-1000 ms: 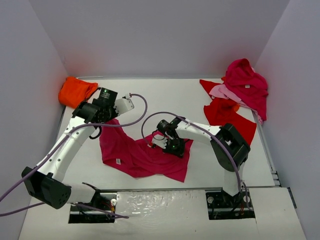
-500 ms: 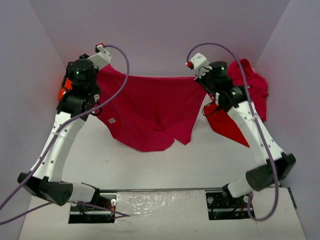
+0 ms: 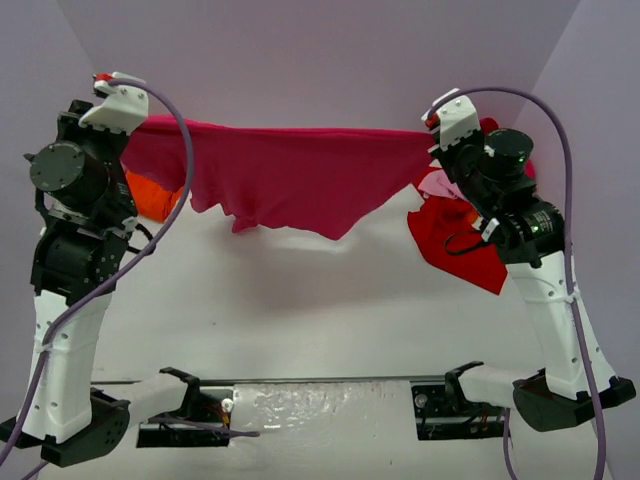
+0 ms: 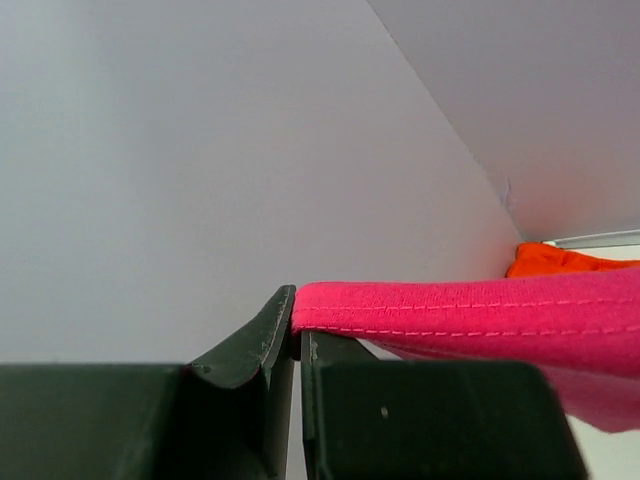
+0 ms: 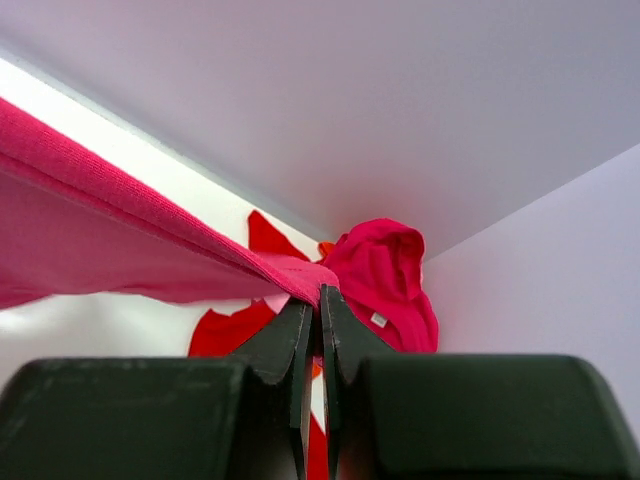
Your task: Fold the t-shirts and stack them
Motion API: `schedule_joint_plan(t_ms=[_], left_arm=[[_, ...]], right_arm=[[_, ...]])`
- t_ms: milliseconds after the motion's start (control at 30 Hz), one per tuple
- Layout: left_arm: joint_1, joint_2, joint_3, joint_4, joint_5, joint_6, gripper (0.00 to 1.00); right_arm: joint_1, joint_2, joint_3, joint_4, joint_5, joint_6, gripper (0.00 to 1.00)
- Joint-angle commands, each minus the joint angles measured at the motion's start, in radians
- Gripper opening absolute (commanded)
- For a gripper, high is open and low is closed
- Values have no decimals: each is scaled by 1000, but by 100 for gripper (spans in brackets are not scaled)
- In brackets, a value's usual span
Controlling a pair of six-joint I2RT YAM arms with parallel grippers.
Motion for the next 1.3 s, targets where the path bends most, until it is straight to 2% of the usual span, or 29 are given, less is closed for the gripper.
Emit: schedule_joint_plan(t_ms=[0,100,200,333,600,733,867,1033,1100,1167,1267], left_arm=[[13,-31,249,-279,42,-107,0],[11,-1,411,-428,140,-167,0],[10,19,538,-520,177,-183,0],[2,40,589,-548,190,-161,1],[-69,148,462,-472,136,-27,2],[-75,245,318,-389,137,12,0],[-54,345,172,-269,162,37,0],[2,505,64,-116,211,24,0],[18,586,42,-57,212,45,0],[50,671,24,50,219,78,0],[93,782,69,105,236,98,0]], right_arm=[[-57,-126,88,-62,-28,27,0],[-76,-160,127,-126,-62,36,0],[-84,-180,158,-174,-79,31,0],[-80,-177,185,-223,-90,26,0],[-26,-78,96,-228,-48,-28,0],[-2,-11,3,-196,-4,-59,0],[0,54,-127,-119,18,-97,0],[-37,251,-241,5,31,-132,0],[-69,332,-223,41,1,-127,0],[-135,502,-148,64,-30,-112,0],[-180,669,-23,65,-27,-96,0]])
